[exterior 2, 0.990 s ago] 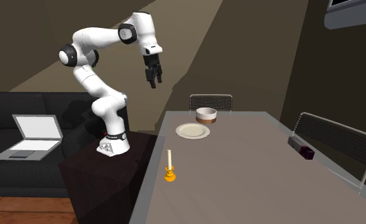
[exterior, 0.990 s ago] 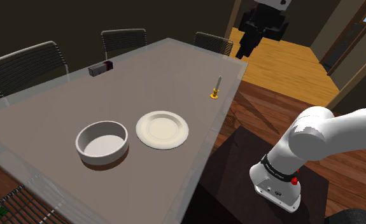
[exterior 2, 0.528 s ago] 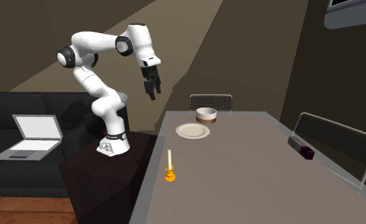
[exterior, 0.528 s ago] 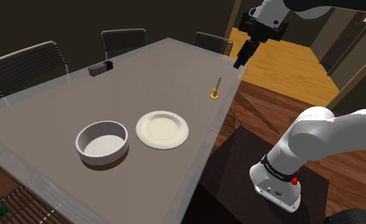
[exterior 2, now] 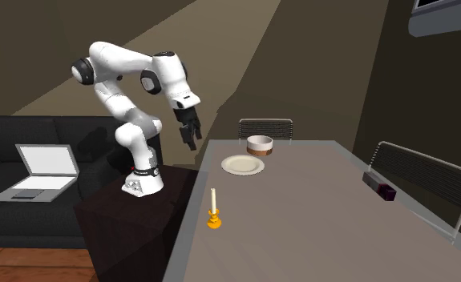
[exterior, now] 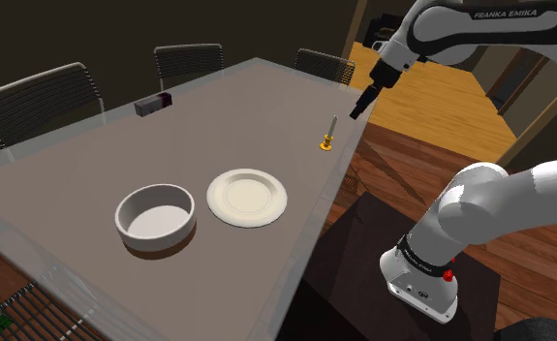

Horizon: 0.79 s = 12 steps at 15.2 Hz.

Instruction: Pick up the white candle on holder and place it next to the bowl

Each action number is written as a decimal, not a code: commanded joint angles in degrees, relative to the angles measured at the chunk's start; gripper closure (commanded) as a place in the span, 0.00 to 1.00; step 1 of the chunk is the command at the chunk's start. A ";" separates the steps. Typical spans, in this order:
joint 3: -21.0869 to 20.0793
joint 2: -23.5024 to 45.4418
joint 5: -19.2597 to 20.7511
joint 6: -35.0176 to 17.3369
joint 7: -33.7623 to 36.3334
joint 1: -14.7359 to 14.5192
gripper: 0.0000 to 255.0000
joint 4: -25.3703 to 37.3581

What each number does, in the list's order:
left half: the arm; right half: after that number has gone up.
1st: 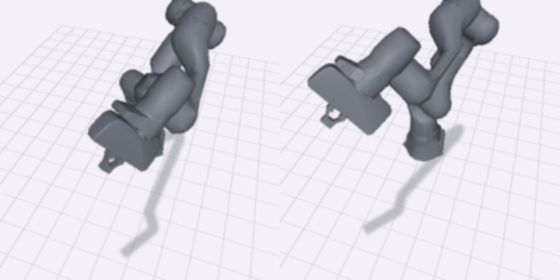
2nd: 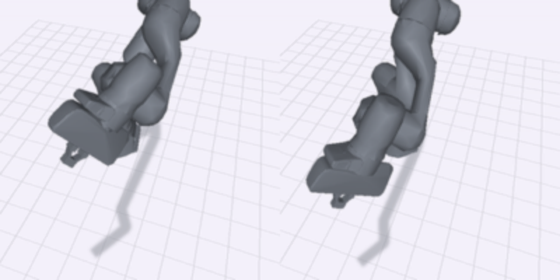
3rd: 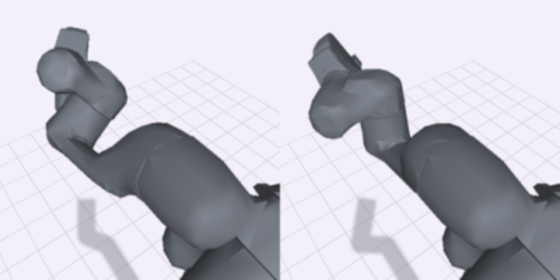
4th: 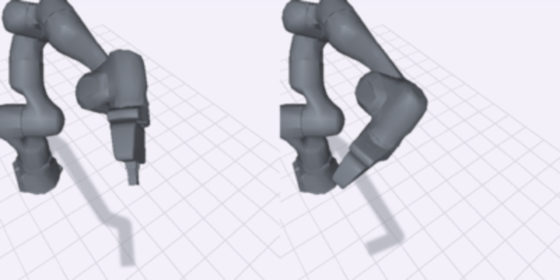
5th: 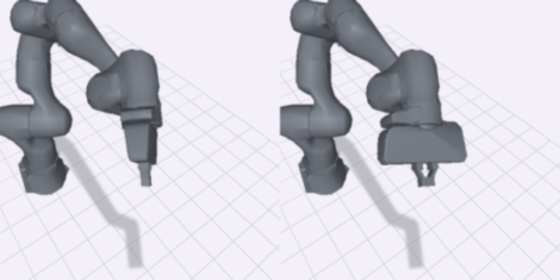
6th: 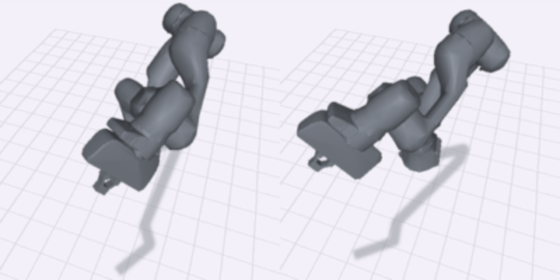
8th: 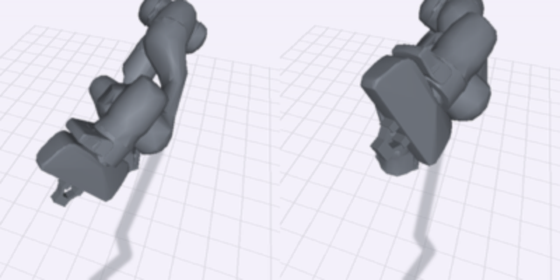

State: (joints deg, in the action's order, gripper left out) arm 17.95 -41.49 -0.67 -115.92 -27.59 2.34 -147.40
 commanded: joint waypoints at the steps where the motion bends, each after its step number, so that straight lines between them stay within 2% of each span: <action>1: 2.85 2.05 0.33 -4.10 -3.78 -0.12 0.00 -1.15; 7: 12.62 12.18 -2.15 -16.23 -16.19 -3.51 0.00 -1.23; 10: 18.59 18.54 -6.34 -21.51 -24.06 -7.26 0.00 0.34; 12: 23.09 23.30 -10.96 -24.37 -30.44 -10.71 0.00 2.04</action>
State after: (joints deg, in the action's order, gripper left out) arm 38.66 -20.53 -9.36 -138.64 -54.35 -6.79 -146.05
